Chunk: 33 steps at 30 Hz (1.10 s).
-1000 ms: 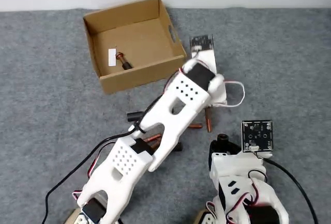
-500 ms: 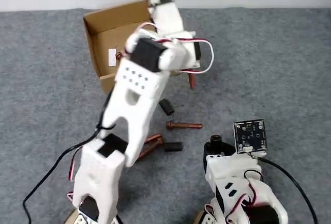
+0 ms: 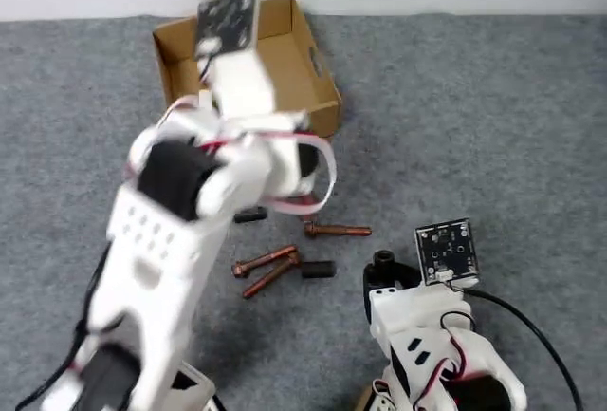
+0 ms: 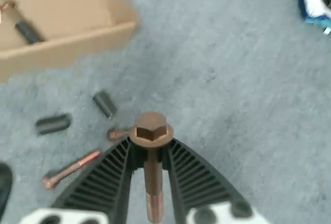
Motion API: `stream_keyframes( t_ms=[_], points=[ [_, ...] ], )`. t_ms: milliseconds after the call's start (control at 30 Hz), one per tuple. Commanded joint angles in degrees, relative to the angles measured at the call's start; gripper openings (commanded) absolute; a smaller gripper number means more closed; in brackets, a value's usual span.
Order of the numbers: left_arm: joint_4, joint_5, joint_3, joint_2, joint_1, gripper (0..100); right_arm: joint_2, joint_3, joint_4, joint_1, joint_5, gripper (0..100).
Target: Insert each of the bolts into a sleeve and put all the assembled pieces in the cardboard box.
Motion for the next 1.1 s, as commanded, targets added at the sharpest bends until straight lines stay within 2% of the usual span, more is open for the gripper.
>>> stream_keyframes(
  t_ms=[0, 133, 267, 533, 733, 867, 1067],
  points=[
    [-7.4, -1.8, 14.7, -15.3, 0.4, 0, -0.4, -2.2, -1.5, -0.4, 0.6, 0.8],
    [-19.5, -1.8, 33.7, -28.2, 0.4, 0, -0.4, -2.3, -1.7, -4.2, 0.6, 0.8],
    [-30.9, -1.7, 50.1, -38.6, 0.6, 0, -0.4, -2.3, -1.8, -4.9, 0.6, 0.8],
    [-47.2, 1.1, 67.2, -51.4, 1.5, 0, -0.3, -2.0, -2.1, -10.6, 0.6, 0.8],
    [-49.4, 3.2, 73.5, -57.4, 6.0, 0, -0.2, -1.4, -2.5, -15.8, 1.7, 0.8],
    [-49.2, 4.7, 76.2, -61.0, 10.0, 0, -0.2, -1.4, -2.5, -16.7, 2.2, 0.8],
    [-49.2, 4.7, 77.1, -65.5, 10.4, 0, -0.2, -1.4, -2.5, -18.9, 2.2, 0.8]
  ],
)
